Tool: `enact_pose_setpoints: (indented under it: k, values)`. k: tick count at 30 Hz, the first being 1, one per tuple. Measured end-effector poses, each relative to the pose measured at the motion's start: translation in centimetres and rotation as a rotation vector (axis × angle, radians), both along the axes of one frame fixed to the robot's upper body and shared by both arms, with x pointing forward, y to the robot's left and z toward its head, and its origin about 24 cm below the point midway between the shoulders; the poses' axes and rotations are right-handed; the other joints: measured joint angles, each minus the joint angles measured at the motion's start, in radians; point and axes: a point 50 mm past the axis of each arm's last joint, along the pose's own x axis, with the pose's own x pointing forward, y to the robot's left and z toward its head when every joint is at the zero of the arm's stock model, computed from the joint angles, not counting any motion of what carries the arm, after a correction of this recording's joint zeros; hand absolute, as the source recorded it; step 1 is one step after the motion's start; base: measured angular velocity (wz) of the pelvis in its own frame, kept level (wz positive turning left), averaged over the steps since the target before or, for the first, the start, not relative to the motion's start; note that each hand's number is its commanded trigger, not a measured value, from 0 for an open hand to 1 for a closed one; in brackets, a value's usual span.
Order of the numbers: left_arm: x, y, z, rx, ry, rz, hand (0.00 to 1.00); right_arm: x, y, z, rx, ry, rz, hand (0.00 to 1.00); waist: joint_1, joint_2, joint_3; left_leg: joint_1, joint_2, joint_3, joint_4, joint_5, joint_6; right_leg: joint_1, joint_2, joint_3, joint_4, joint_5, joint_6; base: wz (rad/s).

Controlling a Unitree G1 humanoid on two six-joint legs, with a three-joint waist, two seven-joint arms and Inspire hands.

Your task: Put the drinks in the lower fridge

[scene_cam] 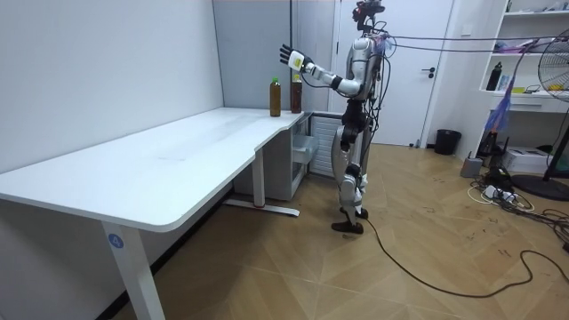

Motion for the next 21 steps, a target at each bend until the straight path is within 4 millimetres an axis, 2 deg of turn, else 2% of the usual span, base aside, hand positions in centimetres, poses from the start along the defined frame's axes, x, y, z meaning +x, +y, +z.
enact_pose_setpoints:
  k: [13,21]
  values:
    - [-0.2,-1.3,-0.7,0.037,0.049,-0.152,0.0,-0.7,0.0,0.0,-0.04,0.044,0.073,0.0,-0.003,0.003,-0.0013,-0.004,0.001,0.005,0.001,0.0,0.0,-0.003,0.0,0.007,0.0,0.0,0.0,0.0]
    - [-0.3,-1.3,-1.0,0.043,0.071,-0.161,0.0,-1.4,-0.2,0.0,-0.059,0.083,0.102,0.0,-0.002,0.006,-0.0028,-0.005,0.001,0.005,-0.001,0.0,0.0,-0.002,0.001,0.012,0.005,0.0,0.0,0.0]
